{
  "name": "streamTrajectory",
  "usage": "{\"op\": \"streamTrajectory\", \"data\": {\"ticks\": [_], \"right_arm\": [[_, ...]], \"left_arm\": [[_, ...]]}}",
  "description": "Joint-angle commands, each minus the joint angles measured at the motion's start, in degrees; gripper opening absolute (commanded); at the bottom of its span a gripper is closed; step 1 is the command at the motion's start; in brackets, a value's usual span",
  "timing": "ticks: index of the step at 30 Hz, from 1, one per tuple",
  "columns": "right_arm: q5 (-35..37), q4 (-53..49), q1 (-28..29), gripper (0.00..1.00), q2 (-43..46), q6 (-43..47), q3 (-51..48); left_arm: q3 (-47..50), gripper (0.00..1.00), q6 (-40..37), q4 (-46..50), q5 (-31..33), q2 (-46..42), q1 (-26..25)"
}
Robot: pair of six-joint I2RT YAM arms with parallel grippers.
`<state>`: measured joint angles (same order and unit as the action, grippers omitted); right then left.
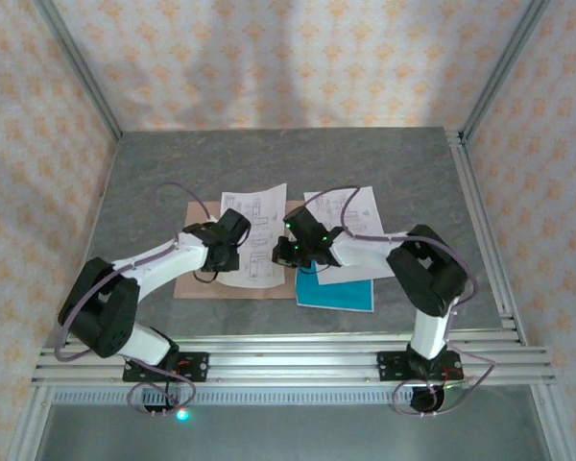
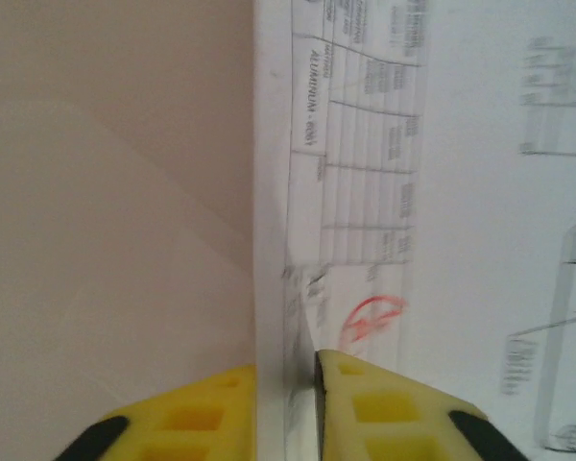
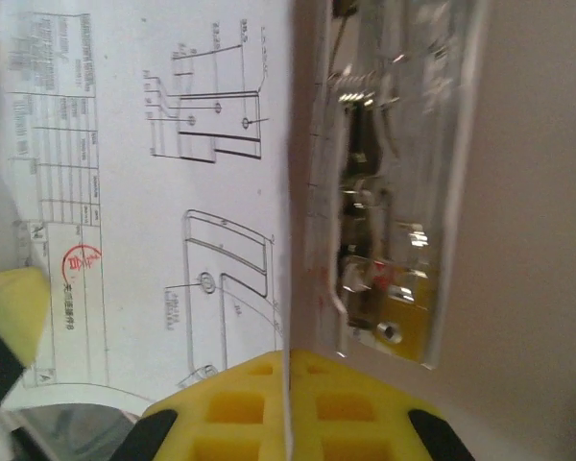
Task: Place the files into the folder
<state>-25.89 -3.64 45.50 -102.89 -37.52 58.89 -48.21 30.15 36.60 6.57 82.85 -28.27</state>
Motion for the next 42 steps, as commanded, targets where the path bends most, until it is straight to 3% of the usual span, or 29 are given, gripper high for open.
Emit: {"op": "streamTrajectory", "data": {"ticks": [1, 4, 9, 22, 42], "right_arm": [[9.9, -6.8, 0.1, 0.0, 5.6, 5.6, 1.7], [13.0, -8.5, 0.1, 0.0, 7.5, 7.3, 1.7], [15.8, -10.0, 0.1, 0.0, 8.6, 9.0, 1.6], [17.8, -10.3, 0.2, 0.0, 16.9, 15.9, -2.4], [16.4, -10.3, 7.1, 0.0, 19.9, 14.0, -5.3]], "left_arm": [[1.9, 0.27, 3.4, 3.8, 3.5, -5.4, 1.3], [3.8, 0.32, 4.6, 4.7, 2.1, -8.8, 3.1], [7.3, 0.33, 6.0, 6.0, -1.8, -12.6, 8.9], [12.2, 0.2, 11.8, 4.5, -6.4, -11.8, 22.3], [15.4, 0.0, 13.0, 1.1, -5.3, -10.1, 24.9]]}}
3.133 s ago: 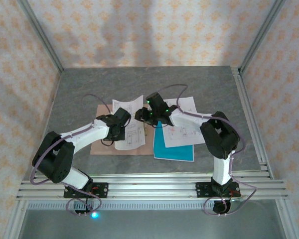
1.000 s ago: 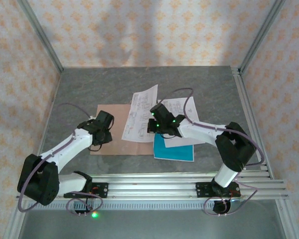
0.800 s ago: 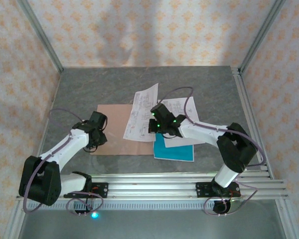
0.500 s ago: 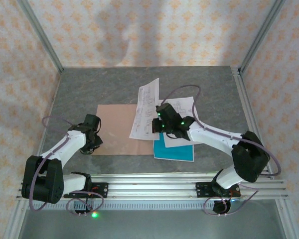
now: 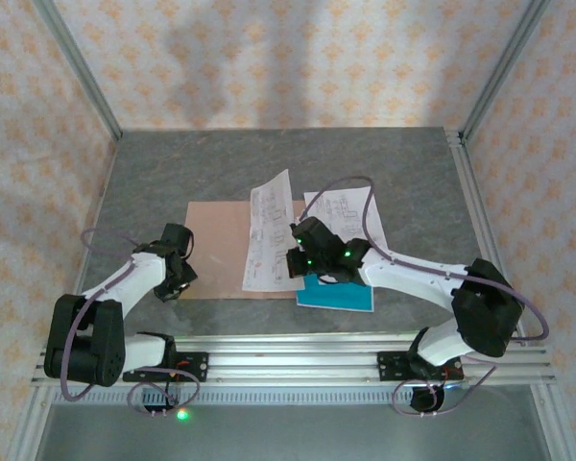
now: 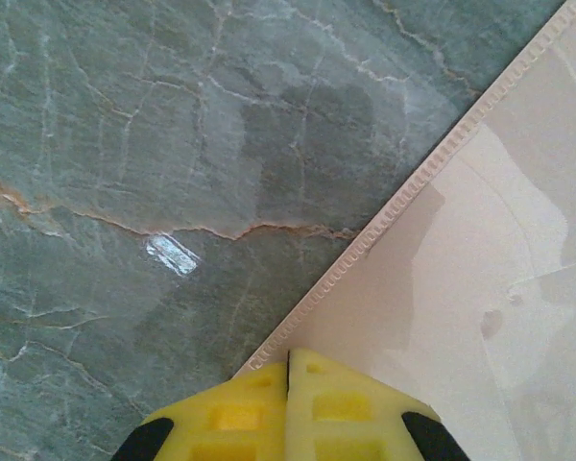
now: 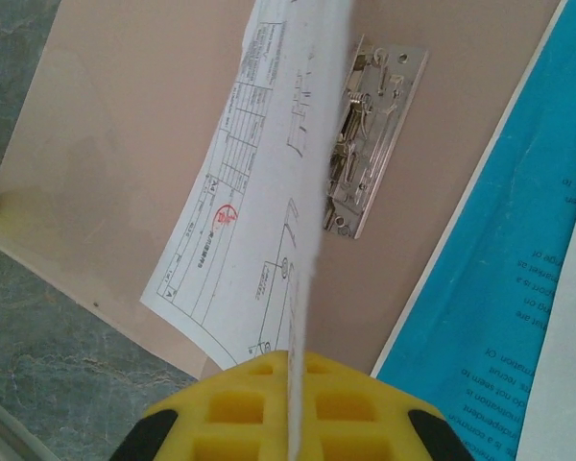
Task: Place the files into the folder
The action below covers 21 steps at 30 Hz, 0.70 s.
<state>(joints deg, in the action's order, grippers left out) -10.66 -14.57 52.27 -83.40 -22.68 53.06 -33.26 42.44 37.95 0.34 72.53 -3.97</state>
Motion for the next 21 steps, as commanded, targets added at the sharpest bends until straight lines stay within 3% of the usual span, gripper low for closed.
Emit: {"op": "streamTrajectory", "data": {"ticks": [1, 10, 21], "right_arm": [[1.0, 0.8, 0.3, 0.0, 0.1, -0.9, 0.7], [-2.9, 8.2, -0.2, 0.0, -2.8, -3.3, -1.0], [-16.3, 21.8, -6.2, 0.0, -10.4, -4.7, -2.4]], "left_arm": [[0.5, 0.0, 0.8, -0.1, 0.9, -0.1, 0.7], [0.0, 0.0, 0.6, 1.8, 1.7, -1.8, 1.5], [-1.1, 0.0, -0.5, 1.8, 0.0, -0.5, 8.7]]}}
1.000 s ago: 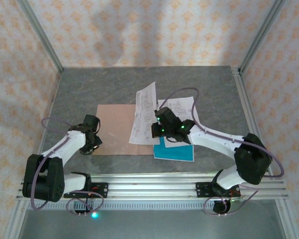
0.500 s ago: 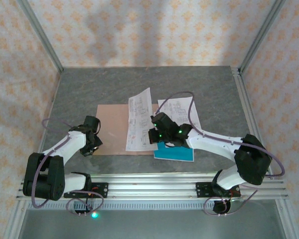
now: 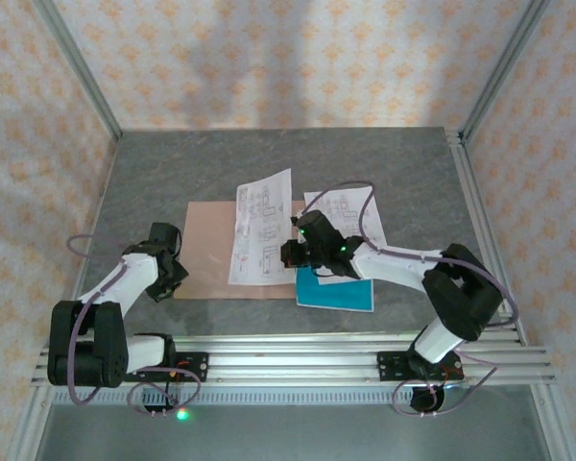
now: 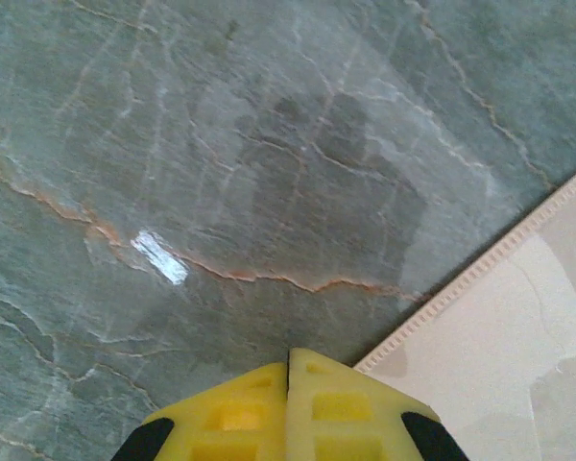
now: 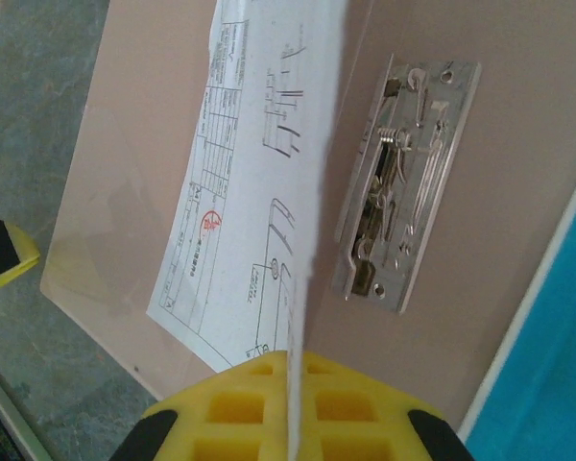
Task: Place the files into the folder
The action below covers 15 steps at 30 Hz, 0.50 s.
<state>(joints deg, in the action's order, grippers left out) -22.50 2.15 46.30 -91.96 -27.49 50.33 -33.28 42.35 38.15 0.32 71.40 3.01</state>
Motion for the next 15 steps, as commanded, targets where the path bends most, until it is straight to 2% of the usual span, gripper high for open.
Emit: {"op": "streamTrajectory", "data": {"ticks": [1, 6, 15], "right_arm": [[-5.2, 5.3, -0.2, 0.0, -2.8, 0.4, 0.9], [-7.7, 9.0, -0.4, 0.0, -6.7, -0.2, 1.9], [-11.0, 15.7, -0.4, 0.0, -11.6, -2.2, 3.1]], "left_arm": [[-1.2, 0.0, -0.6, 1.3, -0.3, 1.0, 2.6], [-1.5, 0.0, -1.2, 0.1, -1.0, 3.9, 5.1], [-0.2, 0.0, -1.3, -2.4, -2.6, 6.2, 5.2]]}}
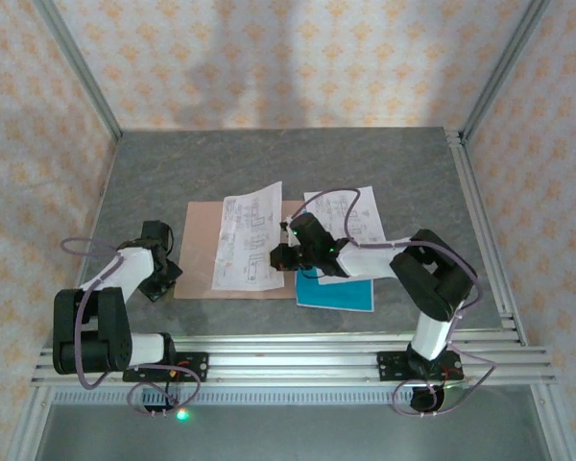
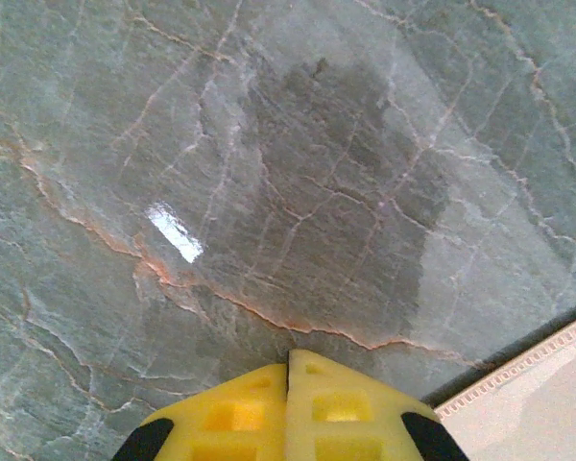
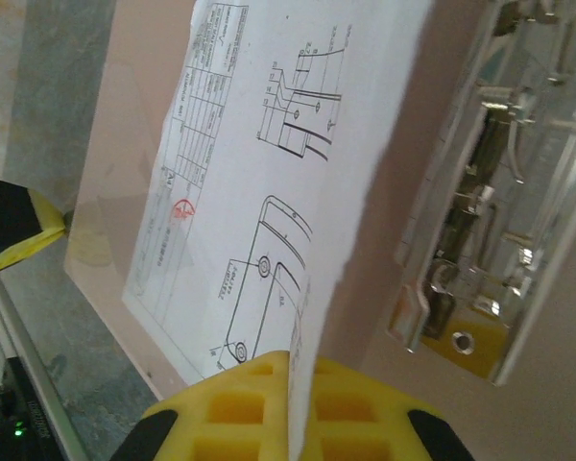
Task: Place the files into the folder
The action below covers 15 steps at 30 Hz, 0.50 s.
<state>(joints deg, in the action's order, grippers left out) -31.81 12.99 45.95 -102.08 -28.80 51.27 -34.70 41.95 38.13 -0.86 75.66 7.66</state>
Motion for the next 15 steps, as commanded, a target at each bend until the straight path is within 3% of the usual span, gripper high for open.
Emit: {"op": "streamTrajectory", "data": {"ticks": [1, 15], "right_arm": [[-1.8, 5.5, -0.1, 0.0, -2.0, -1.3, 2.2], [-6.0, 12.3, 0.4, 0.0, -8.5, -5.3, 4.7]], "left_arm": [[1.3, 0.0, -0.9, -2.5, -1.6, 2.0, 0.5], [1.7, 0.0, -0.7, -4.5, -6.7, 4.2, 0.5]]}}
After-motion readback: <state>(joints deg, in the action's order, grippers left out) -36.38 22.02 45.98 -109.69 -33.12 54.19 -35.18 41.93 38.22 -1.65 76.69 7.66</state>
